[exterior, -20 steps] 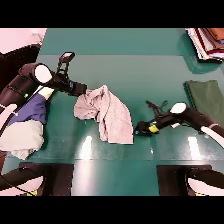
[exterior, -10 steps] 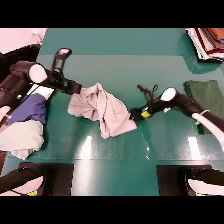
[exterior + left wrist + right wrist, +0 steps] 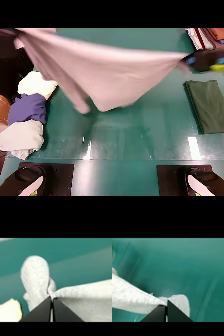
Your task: Fold the shirts.
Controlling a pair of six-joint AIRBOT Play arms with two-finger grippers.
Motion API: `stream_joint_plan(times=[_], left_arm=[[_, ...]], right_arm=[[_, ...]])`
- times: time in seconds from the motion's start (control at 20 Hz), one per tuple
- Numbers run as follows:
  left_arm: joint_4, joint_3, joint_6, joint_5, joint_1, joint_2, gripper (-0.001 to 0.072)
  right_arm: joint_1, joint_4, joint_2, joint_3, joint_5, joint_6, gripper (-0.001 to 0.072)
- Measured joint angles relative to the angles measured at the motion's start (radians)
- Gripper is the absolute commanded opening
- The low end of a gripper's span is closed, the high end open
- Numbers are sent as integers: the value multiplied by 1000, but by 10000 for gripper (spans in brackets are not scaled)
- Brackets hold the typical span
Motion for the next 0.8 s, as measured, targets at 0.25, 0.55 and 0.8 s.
stream_joint_plan(times=[0.25, 0.55, 0.8], left_arm=[[-31, 160, 2, -40, 0, 85, 21], [-53, 157, 3, -186, 0, 66, 21], [-80, -175, 3, -284, 0, -9, 21]], right_arm=[[-101, -23, 95, 198, 58, 3, 9], [-190, -40, -6, 417, 214, 5, 9], [-94, -54, -172, 325, 367, 13, 9]])
